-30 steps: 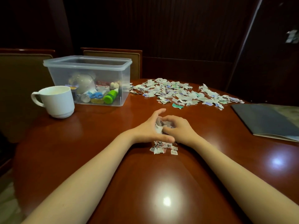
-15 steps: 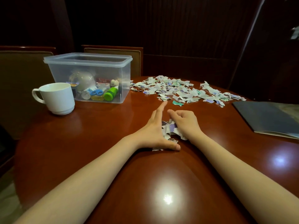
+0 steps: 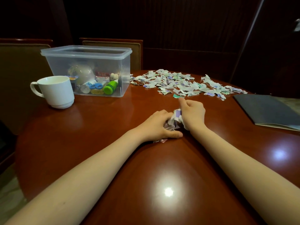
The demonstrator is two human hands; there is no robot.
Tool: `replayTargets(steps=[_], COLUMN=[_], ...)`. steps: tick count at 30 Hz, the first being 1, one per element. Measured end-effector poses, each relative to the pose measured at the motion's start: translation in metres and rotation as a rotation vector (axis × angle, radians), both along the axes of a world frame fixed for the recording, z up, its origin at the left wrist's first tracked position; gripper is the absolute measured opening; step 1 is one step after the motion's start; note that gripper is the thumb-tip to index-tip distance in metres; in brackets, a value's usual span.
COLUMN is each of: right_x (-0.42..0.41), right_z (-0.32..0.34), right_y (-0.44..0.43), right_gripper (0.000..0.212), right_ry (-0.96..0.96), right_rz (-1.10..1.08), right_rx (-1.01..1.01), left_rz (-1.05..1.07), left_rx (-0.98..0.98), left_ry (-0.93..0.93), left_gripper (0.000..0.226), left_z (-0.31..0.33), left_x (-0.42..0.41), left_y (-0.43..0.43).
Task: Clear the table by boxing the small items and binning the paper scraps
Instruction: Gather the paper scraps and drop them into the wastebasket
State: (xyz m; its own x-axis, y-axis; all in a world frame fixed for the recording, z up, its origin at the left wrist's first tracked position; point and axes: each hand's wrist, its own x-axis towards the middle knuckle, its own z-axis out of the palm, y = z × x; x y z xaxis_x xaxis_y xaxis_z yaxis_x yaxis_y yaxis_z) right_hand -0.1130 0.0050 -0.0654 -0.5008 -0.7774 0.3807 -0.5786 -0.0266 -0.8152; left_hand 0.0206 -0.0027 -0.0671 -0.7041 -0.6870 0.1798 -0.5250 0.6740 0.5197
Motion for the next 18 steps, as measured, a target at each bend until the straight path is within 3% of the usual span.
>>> replayTargets(steps=[5, 11, 13, 16, 18], right_x=[-0.005, -0.001, -0.002, -0.005, -0.007], right_z=[-0.002, -0.004, -0.003, -0.002, -0.001], right_y=[0.004, 0.004, 0.003, 0.004, 0.004], right_gripper=[0.048, 0.054, 0.053, 0.053, 0.053], right_ry=[0.248, 0.268, 0.245, 0.246, 0.242], right_rz=[-0.034, -0.009, -0.008, -0.019, -0.026], right_rx=[0.134, 0.202, 0.189, 0.187, 0.197], left_rz=[0.026, 0.055, 0.064, 0.038, 0.005], left_rx=[-0.090, -0.092, 0.031, 0.355, 0.455], left_ry=[-0.015, 0.050, 0.147, 0.290, 0.244], left_gripper=[0.036, 0.029, 0.028, 0.045, 0.057], left_z=[-0.003, -0.006, -0.005, 0.004, 0.011], left_x=[-0.002, -0.002, 0.001, 0.011, 0.021], left_y=[-0.002, -0.004, -0.005, -0.009, -0.013])
